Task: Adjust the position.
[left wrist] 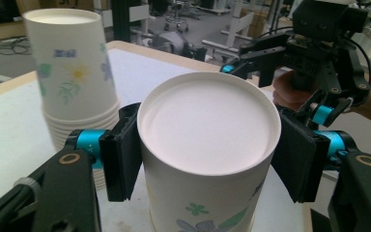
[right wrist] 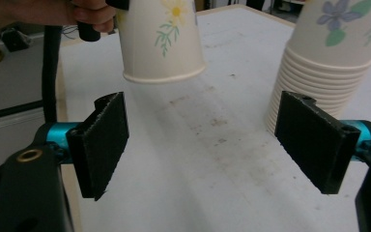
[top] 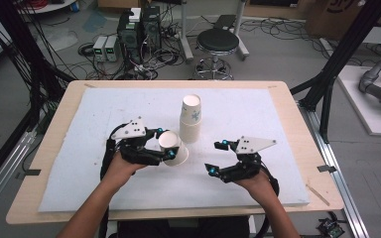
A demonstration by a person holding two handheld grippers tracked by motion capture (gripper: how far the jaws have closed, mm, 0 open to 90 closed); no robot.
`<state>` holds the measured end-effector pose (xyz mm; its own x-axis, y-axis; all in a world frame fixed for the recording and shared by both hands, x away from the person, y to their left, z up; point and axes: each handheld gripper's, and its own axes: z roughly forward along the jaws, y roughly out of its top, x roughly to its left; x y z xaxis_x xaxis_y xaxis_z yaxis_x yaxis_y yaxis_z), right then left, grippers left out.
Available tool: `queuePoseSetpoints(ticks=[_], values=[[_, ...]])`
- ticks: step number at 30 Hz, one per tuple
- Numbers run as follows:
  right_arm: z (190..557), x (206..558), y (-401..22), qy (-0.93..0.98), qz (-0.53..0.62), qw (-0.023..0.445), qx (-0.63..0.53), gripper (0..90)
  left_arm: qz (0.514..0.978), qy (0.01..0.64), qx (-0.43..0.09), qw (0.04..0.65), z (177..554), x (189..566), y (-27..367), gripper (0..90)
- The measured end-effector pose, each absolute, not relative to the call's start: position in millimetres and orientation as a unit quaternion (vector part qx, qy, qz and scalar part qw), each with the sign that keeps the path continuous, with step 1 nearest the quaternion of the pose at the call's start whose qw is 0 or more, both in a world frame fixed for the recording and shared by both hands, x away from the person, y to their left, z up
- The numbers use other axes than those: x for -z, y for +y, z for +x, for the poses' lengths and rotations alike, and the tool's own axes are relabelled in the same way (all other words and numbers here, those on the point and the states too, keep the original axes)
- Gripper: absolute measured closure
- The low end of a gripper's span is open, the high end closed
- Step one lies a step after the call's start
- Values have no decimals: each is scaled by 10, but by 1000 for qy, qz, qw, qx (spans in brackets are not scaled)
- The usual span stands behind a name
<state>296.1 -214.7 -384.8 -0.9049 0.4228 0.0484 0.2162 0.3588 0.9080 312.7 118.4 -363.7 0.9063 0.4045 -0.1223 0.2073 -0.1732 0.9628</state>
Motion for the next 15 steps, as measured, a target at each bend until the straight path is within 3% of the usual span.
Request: queuePoseSetpoints(ticks=[15], values=[[2906, 3938, -1979, 829, 161, 68, -532, 197, 779, 151, -41, 607, 3051, 3708, 898, 347]])
